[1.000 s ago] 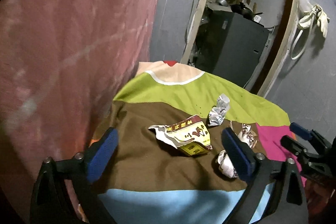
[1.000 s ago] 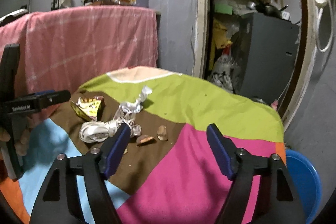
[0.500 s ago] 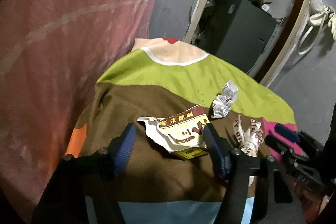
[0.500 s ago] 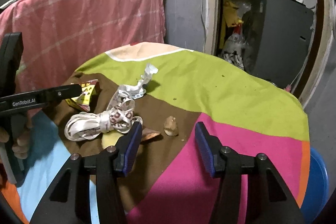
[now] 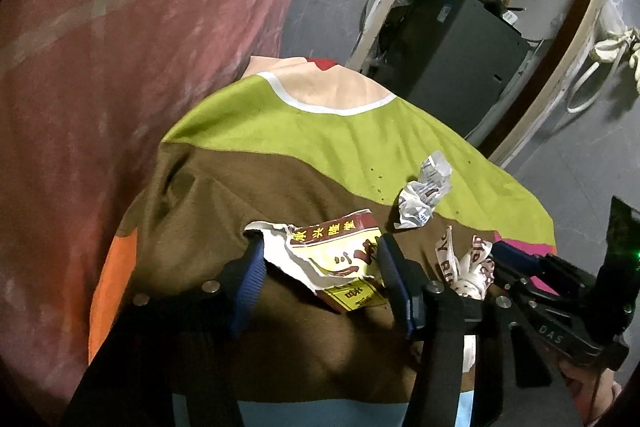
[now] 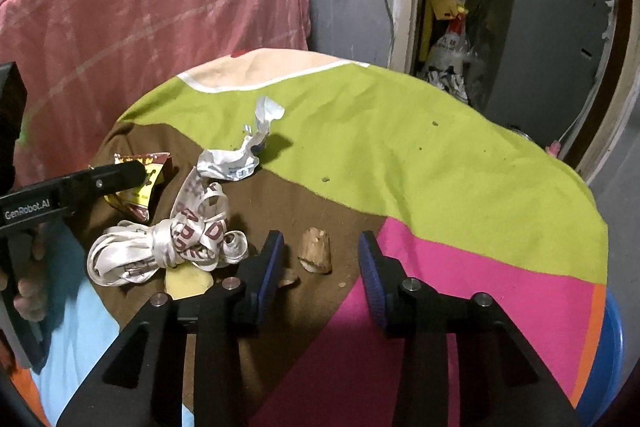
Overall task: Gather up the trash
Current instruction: 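Grasp the yellow printed wrapper with the left gripper while the right grasps a brown chunk, then lift and carry the yellow wrapper and brown chunk over the blue basin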
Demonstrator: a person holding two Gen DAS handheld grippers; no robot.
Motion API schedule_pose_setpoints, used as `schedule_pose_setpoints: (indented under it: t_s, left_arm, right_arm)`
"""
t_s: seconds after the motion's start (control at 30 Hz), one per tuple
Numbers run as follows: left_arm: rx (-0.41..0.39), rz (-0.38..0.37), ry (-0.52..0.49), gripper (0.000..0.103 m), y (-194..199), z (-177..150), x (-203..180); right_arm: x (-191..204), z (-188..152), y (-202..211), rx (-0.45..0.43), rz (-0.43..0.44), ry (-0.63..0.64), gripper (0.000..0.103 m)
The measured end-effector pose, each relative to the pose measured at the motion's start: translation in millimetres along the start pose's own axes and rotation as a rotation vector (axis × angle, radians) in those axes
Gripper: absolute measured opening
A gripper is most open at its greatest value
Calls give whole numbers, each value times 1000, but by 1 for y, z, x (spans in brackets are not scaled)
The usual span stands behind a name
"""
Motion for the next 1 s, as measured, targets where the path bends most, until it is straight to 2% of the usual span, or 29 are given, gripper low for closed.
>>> schedule_pose_setpoints:
  t_s: [0.27,0.3,0.33,0.4,0.47,0.53,0.57,0.6,0.7,1.0]
  left_arm:
    - [-18,-16,-6,37,8,-5,-9]
    - [-18,-19,-11,36,10,-7,-11]
    - [-20,-19,-15,31,10,-8,-13]
    - [-29,-22,-22,30,13,-8,-15]
    - [-27,-34,-16,29,15,-9,-16]
    - [-32,-41,-14,28,18,-10,-17]
    - [-36,-49,-12,12,21,-10,-17]
    - [-40,-56,-14,12,23,-10,-19]
    - [-62,-86,-27,11,31,-9,-24]
    - [-151,-126,-103,8,60,-14,-48]
  right_arm:
    - [-1,-3,-8,34,16,-19,34]
    - [-1,-3,-9,37,24,-23,32]
    - [-2,-3,-9,39,30,-27,31]
    - [-2,-4,-10,43,38,-32,21]
    - [-1,-4,-11,43,56,-37,16]
    - [0,-3,-9,39,58,-44,15]
    - [0,-3,-8,32,61,-50,15]
    - [0,-3,-6,26,65,-57,15]
    - [0,-4,7,-26,63,-77,15]
    - [4,4,65,-225,-25,-60,15]
Point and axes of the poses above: each gripper's, at about its wrist camera, not at the fingertips, and y roughly against the way its jaws point, x to its left, z to its top, the point moved 5 cm from there along -y, roughly the way its jaws point, and after that the axes turned 12 degrees about y, right-handed, at the moved point
